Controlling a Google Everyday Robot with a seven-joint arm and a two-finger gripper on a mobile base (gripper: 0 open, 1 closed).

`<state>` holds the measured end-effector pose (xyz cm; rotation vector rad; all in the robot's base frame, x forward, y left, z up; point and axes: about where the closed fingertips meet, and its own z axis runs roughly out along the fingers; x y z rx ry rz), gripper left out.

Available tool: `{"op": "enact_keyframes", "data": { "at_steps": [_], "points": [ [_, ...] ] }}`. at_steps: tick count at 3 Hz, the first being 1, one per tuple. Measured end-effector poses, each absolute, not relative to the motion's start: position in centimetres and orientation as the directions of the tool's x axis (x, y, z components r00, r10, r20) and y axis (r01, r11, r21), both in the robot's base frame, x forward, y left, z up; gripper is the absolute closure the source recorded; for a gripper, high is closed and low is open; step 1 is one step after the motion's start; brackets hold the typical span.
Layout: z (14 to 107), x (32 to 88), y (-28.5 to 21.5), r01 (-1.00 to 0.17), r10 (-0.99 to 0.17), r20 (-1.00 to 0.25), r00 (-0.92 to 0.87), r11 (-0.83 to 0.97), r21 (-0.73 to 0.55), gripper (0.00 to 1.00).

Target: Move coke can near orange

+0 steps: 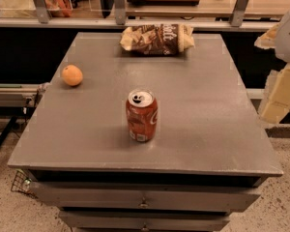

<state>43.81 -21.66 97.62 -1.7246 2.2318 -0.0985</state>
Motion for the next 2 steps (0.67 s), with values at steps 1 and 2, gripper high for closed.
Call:
{"op": "enact_keyframes", "data": {
  "at_steps": [1,2],
  "points": [
    [97.7,43.9,-21.6,-0.930,-0.952,-0.211,-0.221,0.271,-0.248,0.00],
    [96.3,44.2,-20.5,-0.934,-0.936,-0.272,-0.224,0.286,-0.215,0.00]
  ]
}}
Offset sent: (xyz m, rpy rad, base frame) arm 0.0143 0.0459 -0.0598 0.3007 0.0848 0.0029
